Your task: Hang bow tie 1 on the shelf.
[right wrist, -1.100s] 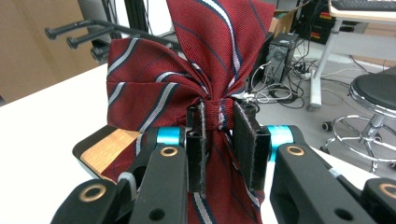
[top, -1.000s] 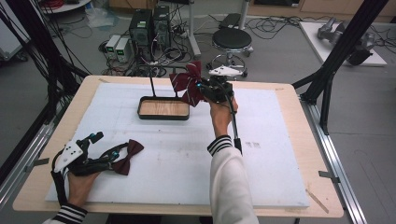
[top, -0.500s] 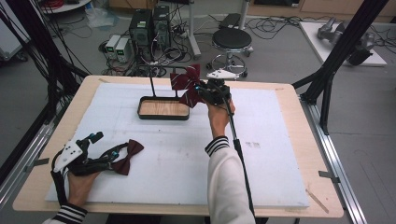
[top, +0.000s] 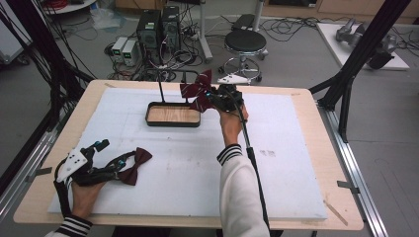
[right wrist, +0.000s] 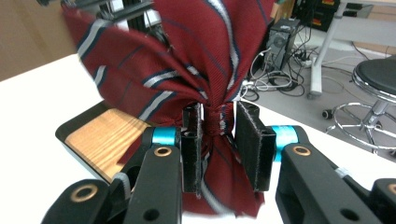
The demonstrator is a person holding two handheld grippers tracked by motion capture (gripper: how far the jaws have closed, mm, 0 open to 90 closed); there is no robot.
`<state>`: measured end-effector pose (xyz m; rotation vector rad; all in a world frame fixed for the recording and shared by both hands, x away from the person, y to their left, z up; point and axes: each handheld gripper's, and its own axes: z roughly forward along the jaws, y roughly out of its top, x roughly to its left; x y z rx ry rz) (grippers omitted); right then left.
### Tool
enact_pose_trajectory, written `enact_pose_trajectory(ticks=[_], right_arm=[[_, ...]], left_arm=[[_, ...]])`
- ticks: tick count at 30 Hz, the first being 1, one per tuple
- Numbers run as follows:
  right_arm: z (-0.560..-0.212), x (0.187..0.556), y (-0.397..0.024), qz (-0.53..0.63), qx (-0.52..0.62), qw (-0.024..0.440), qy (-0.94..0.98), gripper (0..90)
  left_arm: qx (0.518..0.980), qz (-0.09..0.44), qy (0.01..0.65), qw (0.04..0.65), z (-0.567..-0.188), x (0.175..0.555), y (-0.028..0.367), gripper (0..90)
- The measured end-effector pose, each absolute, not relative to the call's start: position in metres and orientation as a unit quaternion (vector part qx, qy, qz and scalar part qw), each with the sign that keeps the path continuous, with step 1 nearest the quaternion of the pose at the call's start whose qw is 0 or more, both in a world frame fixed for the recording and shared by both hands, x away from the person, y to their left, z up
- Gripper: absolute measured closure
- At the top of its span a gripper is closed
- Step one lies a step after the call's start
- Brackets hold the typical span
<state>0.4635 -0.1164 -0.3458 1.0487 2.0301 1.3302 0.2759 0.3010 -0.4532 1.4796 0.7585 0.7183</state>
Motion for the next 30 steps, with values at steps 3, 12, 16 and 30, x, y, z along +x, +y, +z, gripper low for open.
enact_pose_trajectory(ticks=[3, 12, 16, 30], right_arm=[[-0.348, 0.464, -0.116, 0.486, 0.384, 0.243, 0.746, 69.1], [-0.351, 0.467, -0.116, 0.483, 0.387, 0.223, 0.753, 27.8], [-0.348, 0.464, -0.118, 0.478, 0.385, 0.24, 0.752, 20.9], [-0.337, 0.453, -0.132, 0.488, 0.379, 0.248, 0.746, 11.6]], left_arm=[[0.643, 0.312, 0.329, 0.617, -0.453, 0.276, 0.301, 14.3], [0.643, 0.312, 0.329, 0.617, -0.453, 0.276, 0.301, 14.3], [0.642, 0.312, 0.329, 0.617, -0.453, 0.276, 0.301, 14.3], [0.642, 0.312, 0.33, 0.618, -0.453, 0.276, 0.302, 14.4]])
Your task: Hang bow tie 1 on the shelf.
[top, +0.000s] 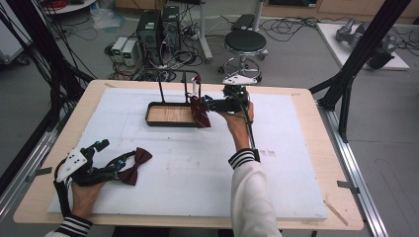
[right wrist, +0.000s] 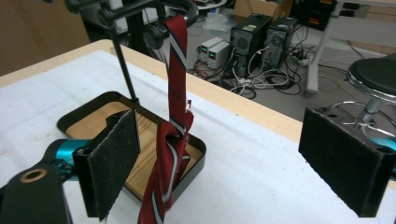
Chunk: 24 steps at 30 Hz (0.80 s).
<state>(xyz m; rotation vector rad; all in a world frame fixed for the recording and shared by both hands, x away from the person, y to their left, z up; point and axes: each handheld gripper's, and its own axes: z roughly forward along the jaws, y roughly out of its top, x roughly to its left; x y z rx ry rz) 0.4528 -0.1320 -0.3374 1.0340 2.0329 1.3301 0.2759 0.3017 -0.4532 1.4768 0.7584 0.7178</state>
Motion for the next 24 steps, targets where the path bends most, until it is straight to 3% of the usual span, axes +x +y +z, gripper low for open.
enact_pose_trajectory(ticks=[12, 24], right_arm=[[-0.329, 0.418, -0.159, 0.517, 0.364, 0.259, 0.731, 11.4], [-0.341, 0.354, -0.198, 0.551, 0.352, 0.274, 0.705, 11.4]], left_arm=[[0.638, 0.314, 0.325, 0.624, -0.454, 0.275, 0.302, 14.4], [0.641, 0.316, 0.327, 0.618, -0.453, 0.275, 0.301, 14.2]])
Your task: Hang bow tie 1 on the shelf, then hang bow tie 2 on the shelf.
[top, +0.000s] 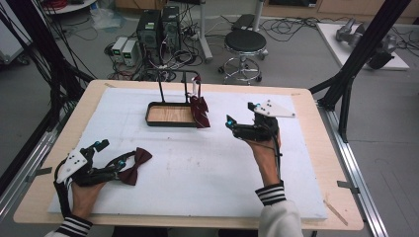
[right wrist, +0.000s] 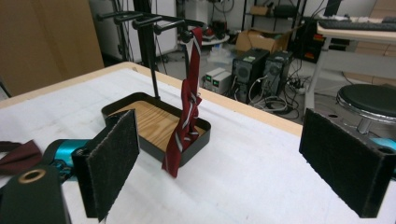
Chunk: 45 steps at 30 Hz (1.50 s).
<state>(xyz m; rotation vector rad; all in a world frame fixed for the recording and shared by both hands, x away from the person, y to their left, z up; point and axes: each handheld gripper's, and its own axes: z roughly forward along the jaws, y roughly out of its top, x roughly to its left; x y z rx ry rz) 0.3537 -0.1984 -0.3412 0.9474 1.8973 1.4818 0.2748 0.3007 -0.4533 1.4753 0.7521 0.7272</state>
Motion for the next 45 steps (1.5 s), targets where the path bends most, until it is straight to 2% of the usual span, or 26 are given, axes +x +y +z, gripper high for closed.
enact_pose_trajectory(ticks=[11, 18, 45], right_arm=[[-0.359, 0.312, -0.222, 0.57, 0.359, 0.288, 0.681, 11.4], [-0.387, 0.29, -0.231, 0.581, 0.371, 0.294, 0.662, 11.4], [-0.414, 0.265, -0.247, 0.579, 0.366, 0.314, 0.657, 11.4]], left_arm=[[0.641, 0.319, 0.328, 0.616, -0.453, 0.275, 0.3, 14.2], [0.641, 0.322, 0.327, 0.615, -0.453, 0.274, 0.3, 14.2], [0.636, 0.324, 0.323, 0.621, -0.452, 0.273, 0.299, 13.9]])
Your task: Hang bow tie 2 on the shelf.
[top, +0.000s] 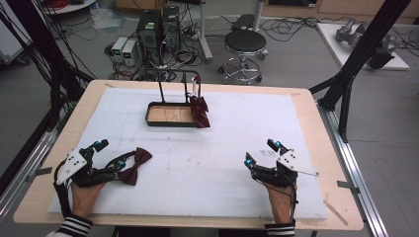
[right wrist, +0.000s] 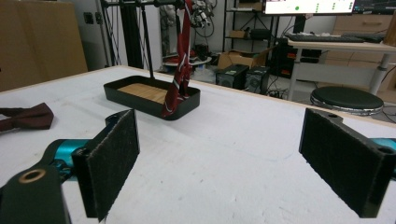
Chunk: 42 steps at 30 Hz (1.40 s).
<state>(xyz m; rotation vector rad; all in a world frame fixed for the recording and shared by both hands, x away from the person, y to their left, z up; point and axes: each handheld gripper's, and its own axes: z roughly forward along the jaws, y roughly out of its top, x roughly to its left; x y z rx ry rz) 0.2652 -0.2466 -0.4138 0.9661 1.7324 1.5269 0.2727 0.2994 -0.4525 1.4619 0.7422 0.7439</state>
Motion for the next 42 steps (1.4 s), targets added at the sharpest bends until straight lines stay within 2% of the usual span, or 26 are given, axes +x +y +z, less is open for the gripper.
enact_pose_trajectory(ticks=[9, 13, 26, 42], right_arm=[[-0.428, 0.261, -0.255, 0.572, 0.367, 0.314, 0.663, 11.4], [-0.434, 0.261, -0.256, 0.571, 0.368, 0.31, 0.665, 11.4], [-0.441, 0.256, -0.257, 0.579, 0.367, 0.307, 0.661, 11.4], [-0.45, 0.253, -0.26, 0.59, 0.362, 0.313, 0.651, 11.4]], left_arm=[[0.652, 0.312, 0.329, 0.608, -0.432, 0.271, 0.3, 13.3], [0.683, 0.312, 0.325, 0.575, -0.418, 0.271, 0.301, 13.3], [0.779, 0.247, 0.305, 0.489, -0.374, 0.268, 0.287, 13.4], [0.854, 0.191, 0.327, 0.357, -0.372, 0.283, 0.27, 14.2]])
